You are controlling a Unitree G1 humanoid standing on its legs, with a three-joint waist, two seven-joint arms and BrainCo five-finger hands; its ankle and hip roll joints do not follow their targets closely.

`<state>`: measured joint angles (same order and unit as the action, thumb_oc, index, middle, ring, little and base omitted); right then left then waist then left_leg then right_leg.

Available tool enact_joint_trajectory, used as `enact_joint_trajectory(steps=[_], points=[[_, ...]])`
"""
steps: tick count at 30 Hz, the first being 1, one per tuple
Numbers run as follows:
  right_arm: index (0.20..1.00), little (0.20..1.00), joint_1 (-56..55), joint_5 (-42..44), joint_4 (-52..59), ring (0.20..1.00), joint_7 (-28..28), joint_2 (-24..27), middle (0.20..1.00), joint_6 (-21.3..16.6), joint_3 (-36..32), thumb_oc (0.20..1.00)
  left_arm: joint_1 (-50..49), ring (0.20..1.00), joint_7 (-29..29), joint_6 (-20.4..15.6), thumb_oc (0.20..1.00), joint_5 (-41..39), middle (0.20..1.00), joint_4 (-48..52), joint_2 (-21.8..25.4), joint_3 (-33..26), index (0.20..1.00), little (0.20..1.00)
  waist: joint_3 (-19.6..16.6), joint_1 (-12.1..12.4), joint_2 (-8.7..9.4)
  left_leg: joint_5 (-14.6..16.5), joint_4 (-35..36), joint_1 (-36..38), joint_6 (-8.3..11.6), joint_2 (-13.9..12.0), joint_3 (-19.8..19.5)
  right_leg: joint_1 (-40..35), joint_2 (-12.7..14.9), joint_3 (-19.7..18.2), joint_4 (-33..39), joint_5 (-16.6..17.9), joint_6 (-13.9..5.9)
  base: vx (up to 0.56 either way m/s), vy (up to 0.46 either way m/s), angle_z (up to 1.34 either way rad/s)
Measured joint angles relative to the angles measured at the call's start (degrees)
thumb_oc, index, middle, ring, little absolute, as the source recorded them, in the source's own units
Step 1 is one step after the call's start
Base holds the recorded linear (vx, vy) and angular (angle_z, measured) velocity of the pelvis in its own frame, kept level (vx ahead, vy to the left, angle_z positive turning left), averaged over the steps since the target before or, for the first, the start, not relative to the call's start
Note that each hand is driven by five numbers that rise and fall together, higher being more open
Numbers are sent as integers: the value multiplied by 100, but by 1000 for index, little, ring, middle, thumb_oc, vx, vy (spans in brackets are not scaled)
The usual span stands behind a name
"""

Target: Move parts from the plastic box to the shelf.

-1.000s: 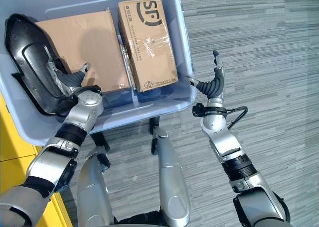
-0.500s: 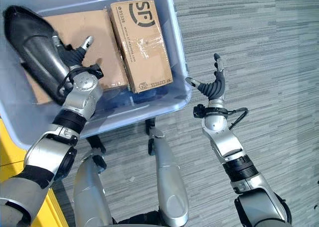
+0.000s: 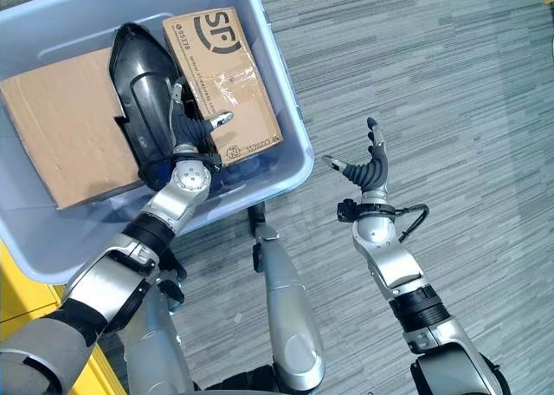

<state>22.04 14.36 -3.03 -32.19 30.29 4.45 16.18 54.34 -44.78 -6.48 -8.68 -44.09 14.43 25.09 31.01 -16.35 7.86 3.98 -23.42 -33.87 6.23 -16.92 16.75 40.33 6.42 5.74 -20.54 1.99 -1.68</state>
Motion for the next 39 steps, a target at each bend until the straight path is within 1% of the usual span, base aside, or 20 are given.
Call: enact_joint_trajectory(steps=[2, 5, 8, 9, 11, 13, 14, 15, 16, 18, 21, 23, 25, 28, 31, 32, 33, 34, 35, 39], points=[[1000, 1000, -63, 0, -1, 1000, 0, -4, 1000, -56, 5, 1000, -40, 1000, -373, 3, 1000, 405, 1000, 57, 60, -41, 1000, 1000, 0, 38, 0, -54, 41, 15, 5, 3, -10, -2, -4, 14, 4, 5, 8, -9, -58, 3], [1000, 1000, -179, -6, -1, 1000, -21, -4, 1000, -213, 10, 1000, -213, 1000, -1216, -47, 1000, 1042, 1000, 262, 274, -62, 1000, 1000, 0, 117, 0, -105, 136, 110, 35, 3, -9, -57, -18, 23, 4, -1, 17, -31, -92, 1], [1000, 1000, -370, -12, -1, 1000, -100, -9, 1000, -387, 14, 1000, -294, 1000, -1974, -148, 1000, 1752, 1000, 583, 501, -261, 1000, 1000, 0, 186, 0, -214, 213, 109, 44, 4, -109, -96, -15, 128, -17, -11, 33, -58, -118, 16], [1000, 1000, -489, -13, -2, 1000, -199, -21, 1000, -465, 25, 1000, -400, 1000, -2386, -284, 1000, 2188, 1000, 990, 641, -335, 1000, 1000, 0, 280, 0, -272, 267, 99, 62, 5, -181, -97, -21, 181, -23, -23, 58, -8, -66, 17], [1000, 1000, -535, -11, -26, 1000, -227, -34, 1000, -497, 31, 1000, -409, 1000, -2893, -365, 1000, 2754, 1000, 1189, 824, -477, 1000, 1000, 0, 413, 0, -341, 364, 156, 67, 14, -202, -120, -21, 183, -45, -30, 78, -19, -59, 11], [1000, 1000, -461, -14, -44, 1000, -354, -58, 1000, -597, 94, 1000, -319, 1000, -3485, -411, 1000, 3094, 1000, 1364, 963, -633, 1000, 1000, -1, 485, 1, -451, 534, 230, 36, 50, -232, -170, 4, 229, -40, -67, 41, -30, -70, 16], [1000, 1000, -341, -16, -49, 1000, -419, -68, 1000, -611, 267, 1000, -247, 1000, -3519, -408, 1000, 3059, 1000, 1363, 959, -734, 1000, 1000, -1, 500, 1, -533, 645, 280, 35, 94, -246, -171, 25, 236, -40, -65, 38, -29, -104, 13], [1000, 1000, -298, -19, -50, 1000, -432, -106, 1000, -611, 300, 1000, -200, 1000, -3490, -407, 1000, 3011, 1000, 1363, 944, -728, 1000, 1000, -1, 528, 1, -566, 691, 291, 44, 98, -262, -171, 22, 263, -40, -65, 38, -25, -83, 9], [1000, 1000, -240, -23, -48, 1000, -465, -127, 1000, -603, 313, 1000, -196, 1000, -3358, -396, 1000, 2841, 1000, 1356, 890, -729, 1000, 1000, -1, 567, 1, -596, 727, 290, 61, 98, -294, -173, 18, 304, -37, -66, 39, -22, -37, 5], [1000, 1000, -225, -72, -39, 1000, -509, -192, 1000, -571, 288, 1000, -413, 1000, -2919, -313, 1000, 2375, 1000, 1332, 752, -727, 1000, 1000, -1, 597, 1, -631, 746, 297, 97, 81, -304, -182, -4, 299, -10, -65, 43, 0, 0, 0], [1000, 1000, -225, -215, -47, 1000, -547, -291, 1000, -511, 236, 1000, -960, 1000, -2080, -48, 1000, 1580, 1000, 1050, 534, -640, 1000, 1000, -1, 597, 0, -622, 751, 290, 90, 98, -284, -181, 9, 292, 17, -29, 96, -10, 13, 0], [1000, 1000, -293, -217, -51, 1000, -525, -290, 1000, -486, 201, 1000, -1279, 1000, -1761, 96, 1000, 1414, 1000, 879, 462, -500, 1000, 1000, -1, 604, 0, -609, 756, 291, 79, 109, -265, -181, 20, 287, 38, -21, 99, -33, 58, -1], [1000, 1000, -310, -221, -52, 1000, -418, -287, 1000, -485, 193, 1000, -1370, 1000, -1702, 168, 1000, 1093, 1000, 879, 370, -486, 1000, 1000, -1, 599, 0, -596, 757, 292, 65, 110, -201, -168, 20, 266, 74, -35, 67, -24, 34, -6], [1000, 1000, -298, -228, -61, 1000, -400, -286, 1000, -487, 205, 1000, -1240, 1000, -1691, 159, 1000, 618, 1000, 605, 92, -560, 1000, 1000, -1, 562, 1, -567, 746, 278, 50, 105, -176, -126, 6, 219, 73, -39, 60, -8, 0, -7], [1000, 1000, -244, -227, -96, 1000, -404, -287, 1000, -487, 204, 1000, -1308, 1000, -1702, 92, 1000, 187, 1000, 599, -179, -714, 1000, 1000, 0, 487, 1, -547, 728, 201, 55, 82, -190, -73, -14, 207, 75, -41, 58, -3, -43, -2], [1000, 1000, -216, -227, -96, 1000, -425, -287, 1000, -486, 195, 1000, -1314, 1000, -1828, 74, 1000, -112, 1000, 598, -381, -780, 1000, 1000, 0, 477, 1, -549, 729, 186, 66, 69, -201, -74, -28, 228, 94, -43, 56, 72, -43, 3], [1000, 1000, -186, -226, -95, 1000, -425, -286, 1000, -485, 196, 1000, -1315, 1000, -1848, 77, 1000, -193, 1000, 581, -436, -828, 1000, 1000, 0, 469, 1, -555, 731, 178, 77, 60, -203, -74, -34, 228, 109, -42, 58, 10, -45, 0], [1000, 1000, -146, -224, -94, 1000, -427, -287, 1000, -478, 200, 1000, -1318, 1000, -1866, 92, 1000, -197, 1000, 550, -438, -826, 1000, 1000, -1, 475, 3, -511, 723, 184, 90, 34, -209, -105, -52, 244, 147, -58, 47, 99, 9, 3], [1000, 1000, -152, -224, -81, 1000, -428, -263, 1000, -473, 195, 1000, -1278, 1000, -1831, 92, 1000, -334, 1000, 545, -444, -823, 1000, 1000, -4, 472, 7, -520, 703, 184, 105, 27, -224, -135, -53, 288, 153, -16, 90, 19, -5, 4], [1000, 1000, -67, -220, -80, 1000, -412, -255, 1000, -354, 192, 1000, -1078, 1000, -1506, 254, 1000, -588, 1000, 429, -247, -795, 1000, 1000, -6, 451, 9, -496, 671, 181, 103, 30, -247, -180, -44, 299, 169, -6, 98, 23, 3, 3]])
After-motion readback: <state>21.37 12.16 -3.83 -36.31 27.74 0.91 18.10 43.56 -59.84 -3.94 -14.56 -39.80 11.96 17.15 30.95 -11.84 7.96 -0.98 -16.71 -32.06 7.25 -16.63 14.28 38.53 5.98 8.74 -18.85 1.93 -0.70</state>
